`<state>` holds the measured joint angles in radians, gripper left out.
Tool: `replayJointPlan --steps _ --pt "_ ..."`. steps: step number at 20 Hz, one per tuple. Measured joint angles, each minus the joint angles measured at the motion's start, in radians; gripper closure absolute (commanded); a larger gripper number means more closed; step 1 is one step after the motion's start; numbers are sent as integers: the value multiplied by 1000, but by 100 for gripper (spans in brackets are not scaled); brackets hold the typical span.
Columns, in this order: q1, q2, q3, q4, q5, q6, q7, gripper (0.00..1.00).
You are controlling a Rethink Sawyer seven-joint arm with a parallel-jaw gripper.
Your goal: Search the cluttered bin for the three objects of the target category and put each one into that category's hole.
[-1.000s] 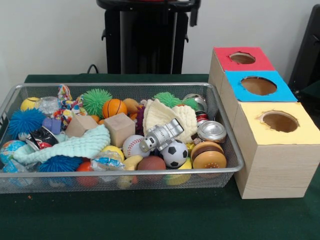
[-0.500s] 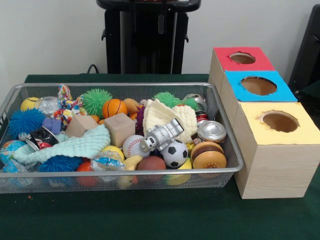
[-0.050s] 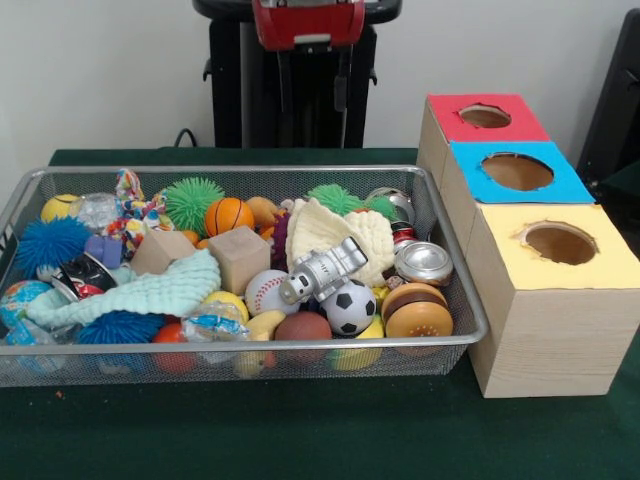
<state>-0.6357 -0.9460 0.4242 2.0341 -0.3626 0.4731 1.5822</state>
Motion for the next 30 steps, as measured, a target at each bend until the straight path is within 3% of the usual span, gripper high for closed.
replayJointPlan --steps 7,10,19,30 --pt "-23 85 29 -15 -143 -36 0 0" --pt "-44 88 47 -15 -176 -36 0 0" --pt "-107 94 85 -23 -229 -36 0 0" --pt "-173 151 133 -40 -291 -36 0 0"
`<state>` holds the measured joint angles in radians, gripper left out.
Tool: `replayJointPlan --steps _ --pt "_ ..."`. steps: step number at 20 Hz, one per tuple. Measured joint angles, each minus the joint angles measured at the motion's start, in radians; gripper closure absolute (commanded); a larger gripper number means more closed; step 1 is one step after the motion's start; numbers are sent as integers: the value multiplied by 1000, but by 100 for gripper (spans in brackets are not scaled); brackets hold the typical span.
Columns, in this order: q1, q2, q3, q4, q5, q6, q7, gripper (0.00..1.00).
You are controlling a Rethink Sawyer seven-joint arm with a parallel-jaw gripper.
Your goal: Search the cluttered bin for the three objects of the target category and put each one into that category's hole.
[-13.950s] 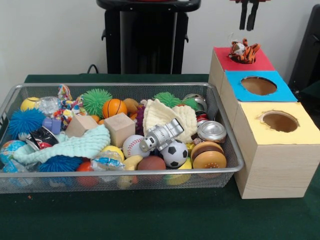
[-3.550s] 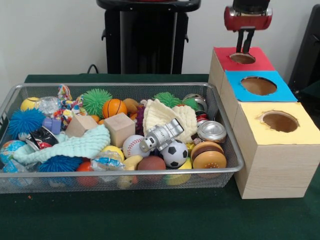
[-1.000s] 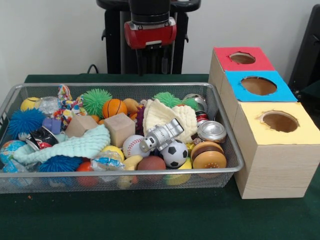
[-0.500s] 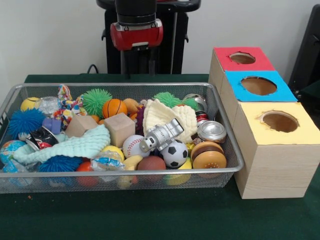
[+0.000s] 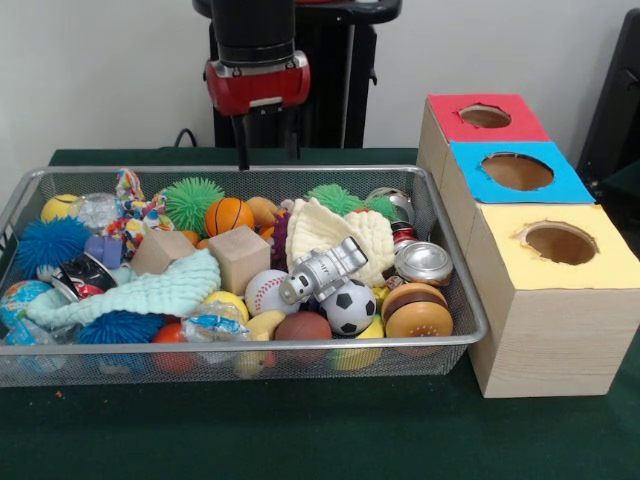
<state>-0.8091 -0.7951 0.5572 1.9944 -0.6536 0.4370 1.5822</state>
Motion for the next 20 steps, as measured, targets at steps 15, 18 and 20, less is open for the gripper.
replayJointPlan --steps 15,18,20 --pt "31 94 0 -5 -125 -26 0 0" --pt "38 107 -4 -12 -154 -29 0 0" --pt "43 113 -10 -22 -176 -30 0 0"
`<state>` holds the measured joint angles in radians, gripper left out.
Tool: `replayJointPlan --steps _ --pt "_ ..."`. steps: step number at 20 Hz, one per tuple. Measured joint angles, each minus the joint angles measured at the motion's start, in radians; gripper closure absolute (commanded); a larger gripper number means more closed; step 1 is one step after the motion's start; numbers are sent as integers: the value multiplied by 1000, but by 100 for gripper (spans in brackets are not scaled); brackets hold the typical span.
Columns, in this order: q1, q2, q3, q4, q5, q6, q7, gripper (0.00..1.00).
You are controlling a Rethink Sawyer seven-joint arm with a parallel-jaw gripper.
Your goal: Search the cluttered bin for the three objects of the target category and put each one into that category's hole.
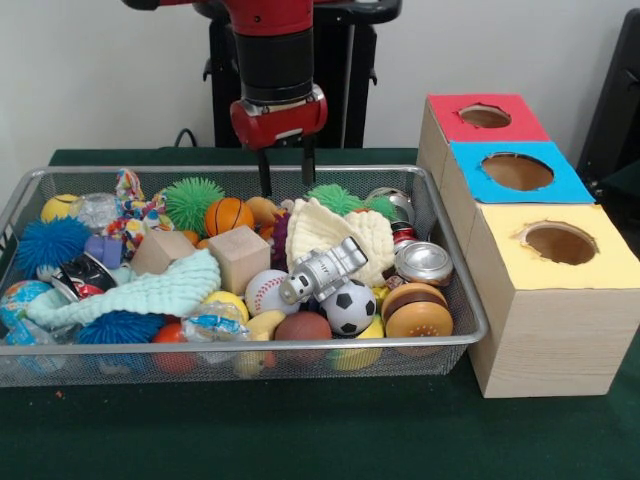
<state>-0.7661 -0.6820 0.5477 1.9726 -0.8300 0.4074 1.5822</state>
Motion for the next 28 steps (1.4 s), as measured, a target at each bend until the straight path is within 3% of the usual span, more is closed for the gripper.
replayJointPlan --steps 5,16,28 --pt "6 3 -14 -30 -59 0 0 0" --pt "23 6 -36 -59 -79 4 0 0" --pt "49 39 -88 -69 -35 173 0 0"
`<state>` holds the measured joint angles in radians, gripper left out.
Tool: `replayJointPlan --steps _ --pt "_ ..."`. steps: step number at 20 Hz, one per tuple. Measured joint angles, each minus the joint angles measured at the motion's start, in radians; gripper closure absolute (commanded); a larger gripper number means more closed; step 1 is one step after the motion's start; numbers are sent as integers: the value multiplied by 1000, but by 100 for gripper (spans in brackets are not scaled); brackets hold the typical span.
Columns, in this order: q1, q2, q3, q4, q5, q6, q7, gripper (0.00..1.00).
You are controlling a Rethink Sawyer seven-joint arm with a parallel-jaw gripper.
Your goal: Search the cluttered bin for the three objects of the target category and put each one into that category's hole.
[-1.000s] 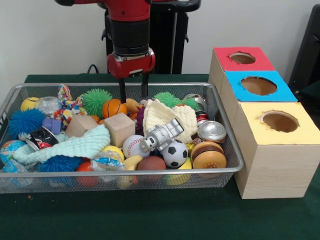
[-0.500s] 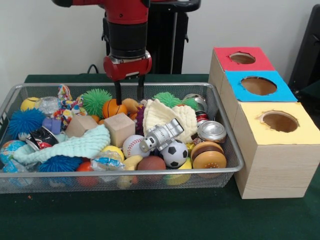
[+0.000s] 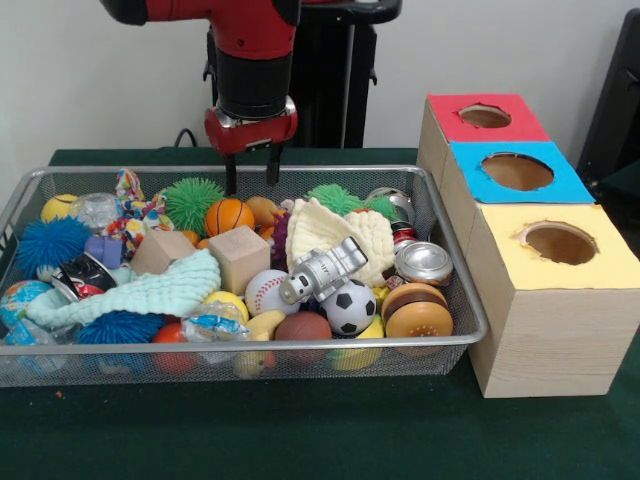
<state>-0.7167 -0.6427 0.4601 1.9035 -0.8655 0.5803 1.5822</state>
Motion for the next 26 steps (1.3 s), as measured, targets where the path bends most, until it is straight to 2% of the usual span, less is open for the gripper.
replayJointPlan --steps 10,19,26 --pt "-31 44 -11 -2 1 -3 0 0" --pt "-133 121 -11 -2 0 -167 0 0" --pt "-167 153 -9 3 0 -227 0 0"
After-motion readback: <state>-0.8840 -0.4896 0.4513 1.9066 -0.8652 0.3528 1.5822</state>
